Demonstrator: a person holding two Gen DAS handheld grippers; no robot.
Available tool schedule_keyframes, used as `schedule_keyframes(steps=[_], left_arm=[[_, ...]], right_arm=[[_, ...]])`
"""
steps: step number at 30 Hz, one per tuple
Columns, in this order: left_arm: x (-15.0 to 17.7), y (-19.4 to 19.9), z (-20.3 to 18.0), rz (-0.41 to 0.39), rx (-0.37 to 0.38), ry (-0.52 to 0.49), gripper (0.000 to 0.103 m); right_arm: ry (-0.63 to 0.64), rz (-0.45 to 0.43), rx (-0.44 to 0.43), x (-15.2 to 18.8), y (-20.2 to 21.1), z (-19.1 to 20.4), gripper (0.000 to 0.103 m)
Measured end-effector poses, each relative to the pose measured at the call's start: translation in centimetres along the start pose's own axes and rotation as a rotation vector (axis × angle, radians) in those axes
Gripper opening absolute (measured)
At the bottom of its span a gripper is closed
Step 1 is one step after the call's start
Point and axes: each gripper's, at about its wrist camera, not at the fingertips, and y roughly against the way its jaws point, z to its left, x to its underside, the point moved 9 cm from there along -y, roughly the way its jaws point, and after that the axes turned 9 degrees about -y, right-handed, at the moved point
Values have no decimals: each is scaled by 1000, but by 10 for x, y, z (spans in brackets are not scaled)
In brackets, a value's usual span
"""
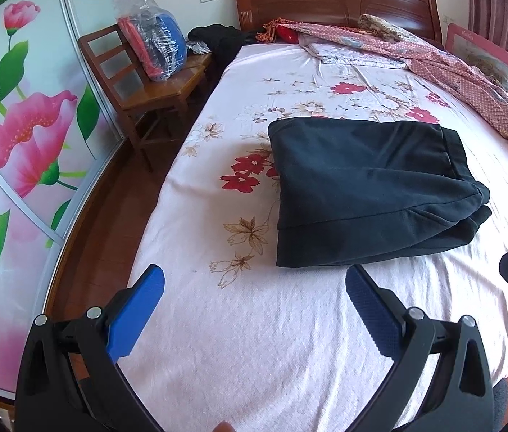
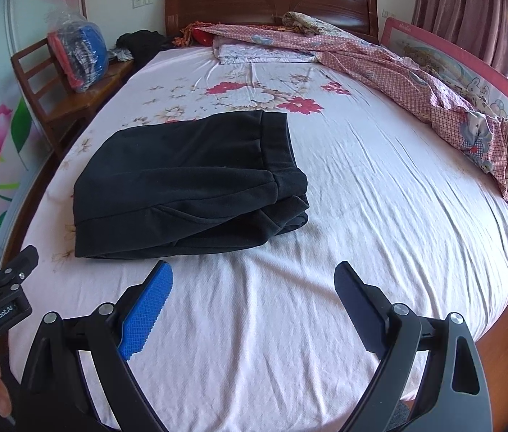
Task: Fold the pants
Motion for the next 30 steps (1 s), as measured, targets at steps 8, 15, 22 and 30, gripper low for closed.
schedule_keyframes(steps=[8, 15, 22, 30], left_arm=[[-1, 1, 1, -1, 1, 4, 101], [0, 0, 1, 3, 1, 1, 101], [0, -1, 0, 4, 7, -1, 101], [1, -2, -1, 6, 12, 0, 101]], right_arm=[[-3, 3, -7, 1, 0, 1, 91], [-4, 3, -9, 2, 0, 1, 91], [-8, 2, -8, 1, 0, -1, 91], [-9, 7, -11, 1, -1, 0, 91]])
